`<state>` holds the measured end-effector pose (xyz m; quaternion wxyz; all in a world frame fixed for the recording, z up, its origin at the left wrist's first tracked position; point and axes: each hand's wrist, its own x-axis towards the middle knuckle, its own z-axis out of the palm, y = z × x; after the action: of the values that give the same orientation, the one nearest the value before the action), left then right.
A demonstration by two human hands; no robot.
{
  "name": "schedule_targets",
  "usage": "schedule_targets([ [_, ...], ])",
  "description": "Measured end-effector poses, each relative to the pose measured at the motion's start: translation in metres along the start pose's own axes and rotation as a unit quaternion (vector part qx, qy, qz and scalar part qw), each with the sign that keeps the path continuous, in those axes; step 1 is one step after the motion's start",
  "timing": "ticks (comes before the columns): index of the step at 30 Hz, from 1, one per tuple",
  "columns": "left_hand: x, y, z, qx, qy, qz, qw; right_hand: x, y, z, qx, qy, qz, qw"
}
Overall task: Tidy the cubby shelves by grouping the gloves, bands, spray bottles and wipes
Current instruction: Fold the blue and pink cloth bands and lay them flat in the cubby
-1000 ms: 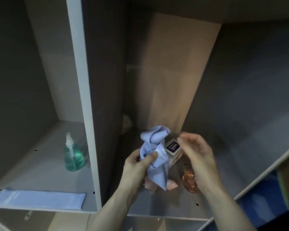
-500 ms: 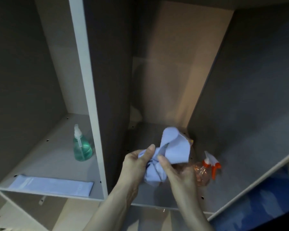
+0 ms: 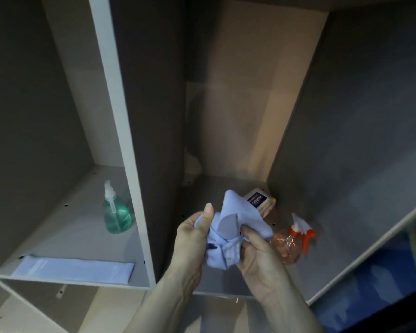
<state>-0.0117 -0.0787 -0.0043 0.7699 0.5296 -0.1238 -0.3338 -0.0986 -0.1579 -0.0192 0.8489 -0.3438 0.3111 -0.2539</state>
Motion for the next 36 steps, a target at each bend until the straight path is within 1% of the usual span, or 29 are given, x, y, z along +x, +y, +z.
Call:
schedule_targets([
  [3,-0.001,0.001,-0.004,0.075,-0.002,-0.019,0.997,0.002,-0.001,-0.003,0.003,-0.013,0.012,1.0],
  [5,-0.003,-0.002,-0.009,0.133,0.026,0.001,0.991,0.003,-0.003,-0.002,0.0,-0.002,0.011,1.0],
  [8,-0.008,-0.002,-0.015,0.231,0.048,0.019,0.972,0.003,-0.003,-0.007,0.0,0.005,-0.023,1.0],
  [10,-0.009,-0.004,-0.018,0.298,0.044,0.02,0.953,0.004,0.0,-0.007,-0.003,0.024,-0.026,0.999],
  [12,-0.011,-0.005,-0.019,0.324,0.025,0.027,0.945,0.005,0.003,-0.004,-0.009,0.043,-0.011,0.999],
  [14,-0.012,-0.005,-0.018,0.281,0.014,0.029,0.959,0.005,0.003,-0.006,-0.038,0.043,-0.01,0.998],
  [15,-0.011,-0.005,-0.018,0.263,0.02,0.033,0.964,0.004,0.001,-0.006,-0.065,0.025,-0.01,0.998],
  [18,-0.008,-0.005,-0.019,0.228,0.055,0.026,0.972,-0.001,-0.008,-0.012,-0.164,0.007,-0.015,0.986],
  [20,-0.008,-0.004,-0.017,0.19,0.071,0.014,0.979,-0.004,-0.013,-0.013,-0.226,0.012,-0.064,0.972],
  [22,-0.007,-0.002,-0.017,0.171,0.082,0.004,0.982,-0.009,-0.016,-0.014,-0.301,0.031,-0.119,0.946],
  [24,-0.006,-0.001,-0.017,0.156,0.081,-0.011,0.984,-0.018,-0.016,-0.015,-0.364,0.011,-0.151,0.919],
  [26,-0.006,-0.001,-0.017,0.171,0.078,-0.017,0.982,-0.026,-0.014,-0.012,-0.381,-0.028,-0.193,0.904],
  [28,-0.006,-0.003,-0.017,0.202,0.07,-0.006,0.977,-0.029,-0.011,-0.01,-0.356,-0.05,-0.263,0.895],
  [30,-0.008,-0.003,-0.014,0.2,0.049,0.014,0.978,-0.028,-0.011,-0.012,-0.396,-0.064,-0.321,0.858],
  [31,-0.01,-0.003,-0.012,0.189,0.041,0.023,0.981,-0.027,-0.01,-0.012,-0.415,-0.069,-0.326,0.847],
  [32,-0.011,-0.002,-0.01,0.176,0.037,0.029,0.983,-0.027,-0.01,-0.012,-0.409,-0.071,-0.309,0.856],
  [34,-0.013,0.001,-0.007,0.128,0.027,0.028,0.991,-0.026,-0.012,-0.013,-0.378,-0.074,-0.26,0.885],
  [35,-0.013,0.002,-0.006,0.099,0.02,0.022,0.995,-0.025,-0.013,-0.014,-0.374,-0.077,-0.248,0.891],
  [36,-0.013,0.002,-0.006,0.08,0.015,0.015,0.997,-0.024,-0.014,-0.016,-0.387,-0.082,-0.247,0.885],
])
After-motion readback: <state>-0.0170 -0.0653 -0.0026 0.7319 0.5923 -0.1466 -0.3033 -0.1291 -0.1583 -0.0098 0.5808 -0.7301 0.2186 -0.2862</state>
